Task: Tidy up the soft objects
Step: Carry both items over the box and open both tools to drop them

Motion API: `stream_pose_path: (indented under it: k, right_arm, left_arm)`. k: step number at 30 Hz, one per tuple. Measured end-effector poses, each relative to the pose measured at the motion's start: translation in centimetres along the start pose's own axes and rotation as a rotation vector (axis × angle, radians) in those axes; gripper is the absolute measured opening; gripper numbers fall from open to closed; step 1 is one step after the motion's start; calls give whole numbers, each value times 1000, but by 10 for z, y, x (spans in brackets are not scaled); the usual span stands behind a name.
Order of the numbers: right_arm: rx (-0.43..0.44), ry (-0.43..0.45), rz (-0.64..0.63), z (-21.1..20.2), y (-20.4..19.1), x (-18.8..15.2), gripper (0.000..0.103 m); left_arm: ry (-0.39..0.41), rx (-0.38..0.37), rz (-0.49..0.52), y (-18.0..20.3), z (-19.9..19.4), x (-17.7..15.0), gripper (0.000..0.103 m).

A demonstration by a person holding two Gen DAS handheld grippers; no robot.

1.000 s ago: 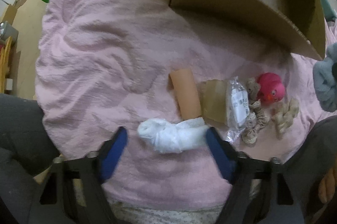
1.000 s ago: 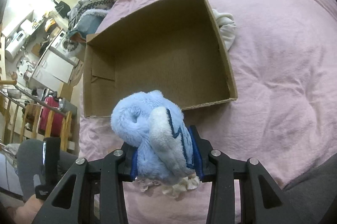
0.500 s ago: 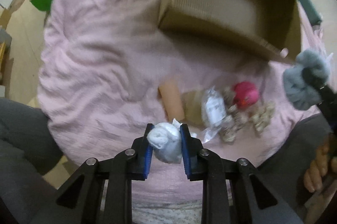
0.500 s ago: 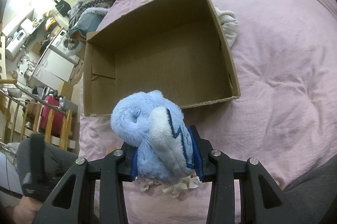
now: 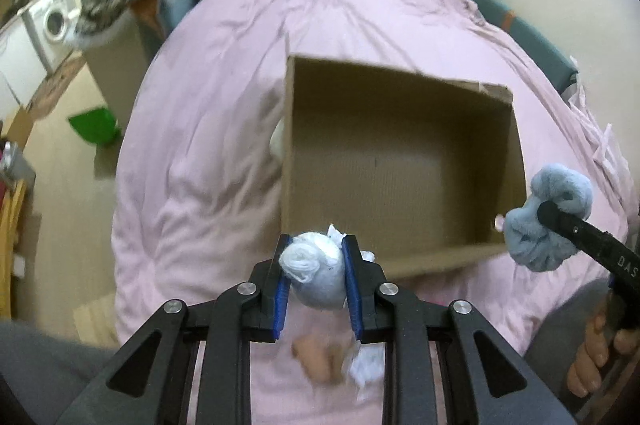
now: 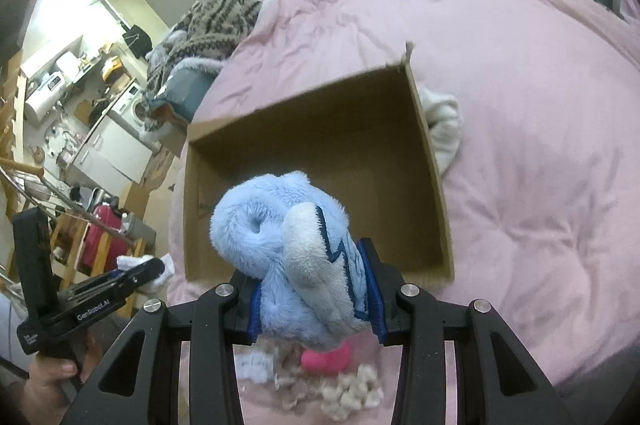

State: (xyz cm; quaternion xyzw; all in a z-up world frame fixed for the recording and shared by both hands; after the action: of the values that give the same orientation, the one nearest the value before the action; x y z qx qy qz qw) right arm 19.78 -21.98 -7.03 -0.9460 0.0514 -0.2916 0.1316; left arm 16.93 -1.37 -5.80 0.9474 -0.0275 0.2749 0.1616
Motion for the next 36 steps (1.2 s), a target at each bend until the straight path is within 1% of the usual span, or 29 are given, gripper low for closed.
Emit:
stream_pose_path:
  k: [3, 6, 8, 11, 14, 15, 18, 20, 24, 27, 33, 36]
  right_arm:
    - [-19, -7, 15, 13, 4, 8, 42]
    - [-52, -32, 13, 28, 8, 8, 42]
    - [-72, -39, -2, 36, 8, 7, 42]
    - [-84, -56, -15, 43, 8, -2, 43]
    - [-117, -59, -55, 49, 7, -8, 43]
    - [-126, -64, -66, 51, 7, -10, 44]
    - [-147, -74, -93, 56, 6, -15, 45]
    - [-158, -73, -105, 56, 5, -17, 46]
    - [-170, -72, -116, 57, 4, -19, 48]
    - [-173, -73, -122, 57, 4, -21, 49]
    - [-171, -65, -139, 56, 0, -21, 53]
    - [-171, -68, -144, 57, -1, -22, 54]
  left_arm:
    - [26, -7, 14, 6, 14, 14, 22]
    - [38, 0, 34, 10, 30, 25, 22]
    - [32, -14, 28, 13, 41, 27, 22]
    - [36, -9, 40, 14, 57, 27, 22]
    - [5, -32, 33, 13, 73, 18, 22]
    - [3, -28, 38, 13, 76, 16, 22]
    - [14, 4, 67, 12, 80, 16, 22]
    - [21, 4, 69, 13, 81, 14, 23]
    - [21, 27, 69, 8, 83, 7, 23]
    - [12, 10, 46, 5, 85, 6, 23]
    - [33, 16, 25, -3, 80, 7, 23]
    - [38, 17, 31, -3, 79, 8, 23]
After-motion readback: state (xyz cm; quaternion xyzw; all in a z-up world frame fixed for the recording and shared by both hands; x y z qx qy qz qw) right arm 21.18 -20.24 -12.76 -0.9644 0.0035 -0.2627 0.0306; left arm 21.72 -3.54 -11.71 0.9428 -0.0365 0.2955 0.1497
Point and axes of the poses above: each gripper's, at about its wrist camera, not at the fingertips, and z roughly the way its jaws point, y to its right, x to its top, the point moved 10 cm from there along z, roughly the way its jaws point, and after that the axes turned 12 degrees about -x, right-handed, at the moved point
